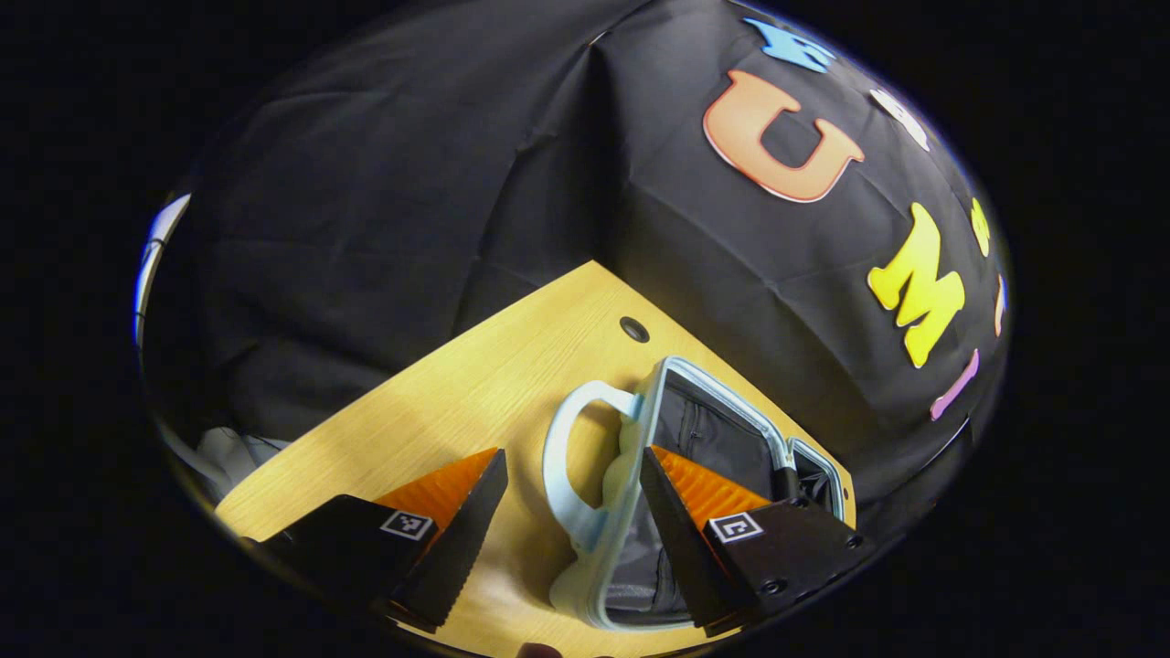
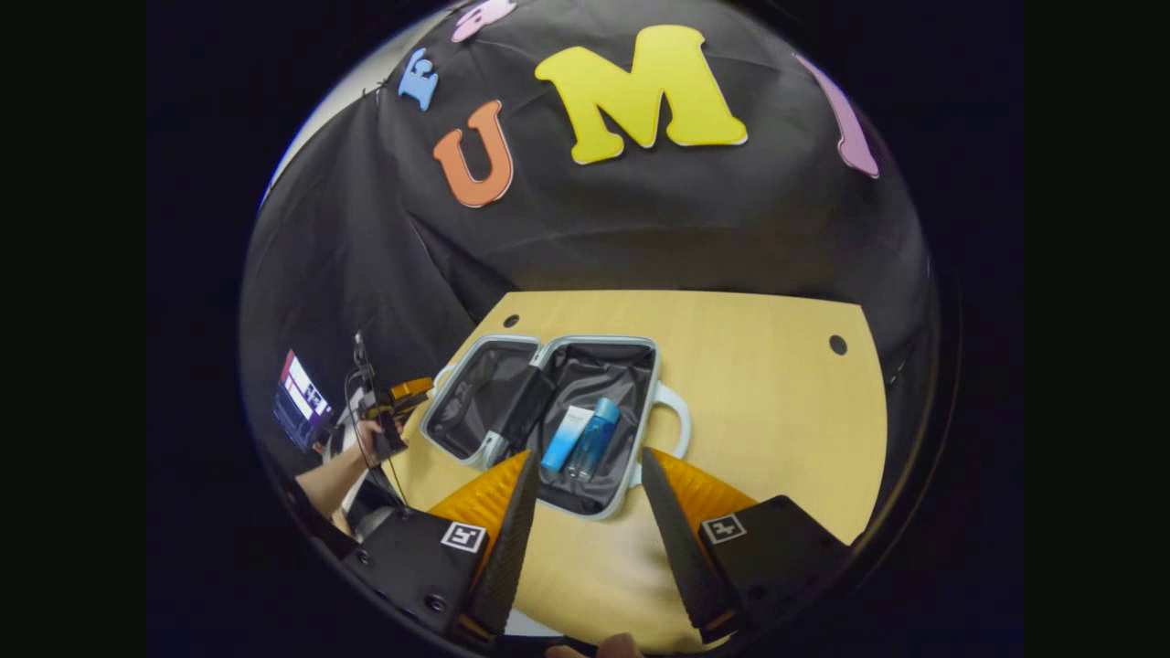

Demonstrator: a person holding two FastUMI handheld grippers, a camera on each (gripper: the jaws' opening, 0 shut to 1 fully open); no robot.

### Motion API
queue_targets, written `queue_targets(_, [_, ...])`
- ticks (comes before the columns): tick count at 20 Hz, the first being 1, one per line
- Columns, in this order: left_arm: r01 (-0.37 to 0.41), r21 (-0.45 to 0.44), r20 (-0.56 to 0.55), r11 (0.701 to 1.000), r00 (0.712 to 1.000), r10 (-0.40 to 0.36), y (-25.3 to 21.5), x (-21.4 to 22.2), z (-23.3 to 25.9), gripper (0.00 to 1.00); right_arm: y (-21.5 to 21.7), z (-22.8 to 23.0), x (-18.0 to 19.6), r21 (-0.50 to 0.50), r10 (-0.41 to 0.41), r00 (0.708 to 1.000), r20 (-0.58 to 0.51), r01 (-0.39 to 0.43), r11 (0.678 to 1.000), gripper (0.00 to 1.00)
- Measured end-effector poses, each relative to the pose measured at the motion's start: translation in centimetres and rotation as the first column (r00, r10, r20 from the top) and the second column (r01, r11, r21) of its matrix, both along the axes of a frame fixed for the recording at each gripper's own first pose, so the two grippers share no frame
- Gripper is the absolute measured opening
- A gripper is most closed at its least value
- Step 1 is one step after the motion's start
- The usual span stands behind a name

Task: First open the suitcase, pack the skin care products into it, and then close the suitcase.

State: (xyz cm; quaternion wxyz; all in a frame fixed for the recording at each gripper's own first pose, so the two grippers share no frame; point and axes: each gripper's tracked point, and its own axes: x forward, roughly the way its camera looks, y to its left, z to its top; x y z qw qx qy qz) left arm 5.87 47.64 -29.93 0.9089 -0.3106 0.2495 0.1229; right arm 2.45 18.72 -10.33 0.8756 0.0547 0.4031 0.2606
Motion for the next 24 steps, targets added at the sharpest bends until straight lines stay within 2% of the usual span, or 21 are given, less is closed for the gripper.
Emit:
queue_targets(3, [-0.02,-0.001,-0.076,1.0,0.997,0.02,0.7,0.8,-2.8,0.87,-1.1,0.7,-0.2,-0.011,-0.02,1.0,0.015,0.02,1.0,0.68])
queue_targets(4, [-0.024,0.007,-0.098,1.0,0.995,0.024,0.9,1.0,-3.3,0.76,-1.1,0.6,-0.1,-0.004,-0.033,0.999,0.006,0.033,0.999,0.68])
queue_targets(7, [-0.01,-0.005,-0.122,1.0,0.992,0.01,0.4,1.5,-3.6,0.61,-1.5,0.1,0.5,0.014,-0.073,0.997,-0.01,0.073,0.997,0.68])
queue_targets(8, [-0.005,-0.012,-0.122,1.0,0.993,0.004,0.2,1.8,-3.8,0.51,-1.5,0.0,0.5,0.016,-0.08,0.997,-0.016,0.08,0.997,0.68])
queue_targets(10, [-0.01,-0.01,-0.135,1.0,0.991,0.009,0.3,2.2,-3.7,0.23,-2.0,0.5,0.5,0.008,-0.083,0.997,0.007,0.083,0.997,0.68])
queue_targets(11, [-0.011,-0.004,-0.14,1.0,0.99,0.01,0.3,2.3,-3.5,0.31,-1.9,0.7,0.5,0.004,-0.078,0.996,0.033,0.078,0.997,0.68])
queue_targets(12, [-0.004,0.007,-0.138,1.0,0.99,0.005,0.3,2.5,-3.0,0.18,-1.9,1.1,0.5,0.001,-0.071,0.995,0.063,0.071,0.997,0.68])
queue_targets(14, [0.034,0.08,-0.133,0.996,0.991,-0.023,-0.1,2.7,-1.4,0.12,-2.0,2.2,0.2,-0.009,-0.064,0.989,0.132,0.066,0.998,0.68])
queue_targets(18, [0.048,0.267,-0.077,0.963,0.997,-0.028,-1.1,2.9,6.3,0.06,-2.8,4.9,-0.7,0.017,-0.076,0.972,0.22,0.074,0.997,0.68])
queue_targets(19, [0.051,0.293,-0.048,0.955,0.998,-0.038,-2.0,3.0,8.8,0.13,-3.4,5.3,-0.9,0.026,-0.085,0.968,0.237,0.082,0.996,0.68])
queue_targets(20, [0.055,0.324,-0.02,0.944,0.998,-0.052,-3.3,3.1,11.2,0.05,-4.0,5.7,-1.0,0.036,-0.098,0.963,0.252,0.092,0.995,0.68])
queue_targets(22, [0.069,0.392,0.025,0.917,0.996,-0.085,-6.2,2.9,15.9,0.05,-5.9,6.4,-0.9,0.052,-0.136,0.949,0.284,0.127,0.991,0.68])
queue_targets(24, [0.094,0.482,0.053,0.871,0.989,-0.137,-10.1,2.9,19.4,0.05,-8.2,7.1,-1.0,0.059,-0.182,0.927,0.329,0.172,0.983,0.68])
